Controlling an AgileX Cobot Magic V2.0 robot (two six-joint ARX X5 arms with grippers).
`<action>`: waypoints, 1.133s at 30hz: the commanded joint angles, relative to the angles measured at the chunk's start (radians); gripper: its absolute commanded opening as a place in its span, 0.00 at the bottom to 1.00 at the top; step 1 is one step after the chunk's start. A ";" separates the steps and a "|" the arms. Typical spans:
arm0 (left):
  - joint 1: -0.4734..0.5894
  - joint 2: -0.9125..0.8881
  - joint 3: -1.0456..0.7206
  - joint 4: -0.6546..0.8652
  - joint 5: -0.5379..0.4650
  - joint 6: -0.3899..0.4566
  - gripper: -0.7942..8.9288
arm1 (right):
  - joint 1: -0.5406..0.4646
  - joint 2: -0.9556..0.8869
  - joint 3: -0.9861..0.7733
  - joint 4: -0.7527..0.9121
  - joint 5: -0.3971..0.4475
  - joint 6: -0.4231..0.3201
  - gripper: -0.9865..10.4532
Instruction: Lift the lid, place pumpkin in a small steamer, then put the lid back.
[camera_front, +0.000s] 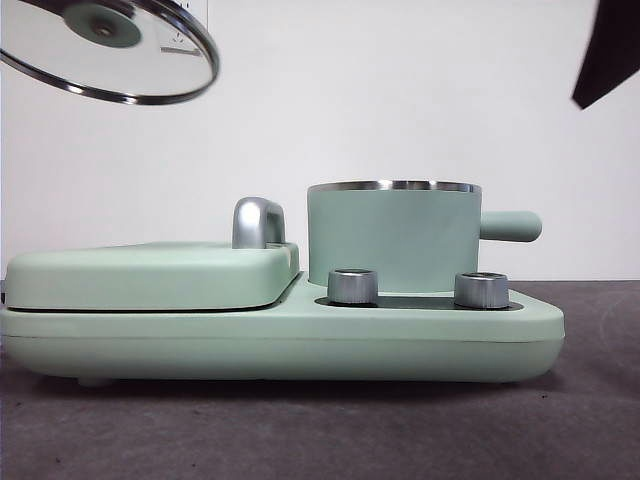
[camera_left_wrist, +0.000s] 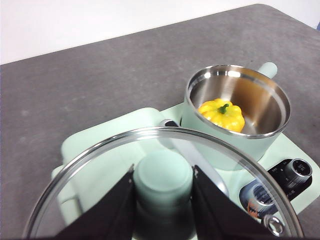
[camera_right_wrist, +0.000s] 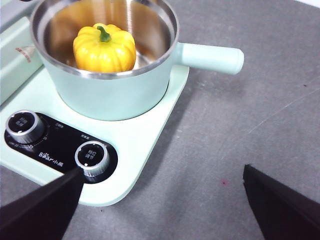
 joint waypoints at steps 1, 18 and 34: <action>-0.024 0.041 0.019 0.079 0.008 0.009 0.09 | 0.007 -0.061 -0.021 0.002 0.006 0.018 0.53; -0.192 0.409 0.021 0.589 0.027 -0.001 0.09 | 0.007 -0.134 -0.029 -0.071 0.004 0.030 0.53; -0.228 0.724 0.155 0.840 0.020 0.009 0.09 | 0.007 -0.134 -0.029 -0.114 -0.012 0.030 0.53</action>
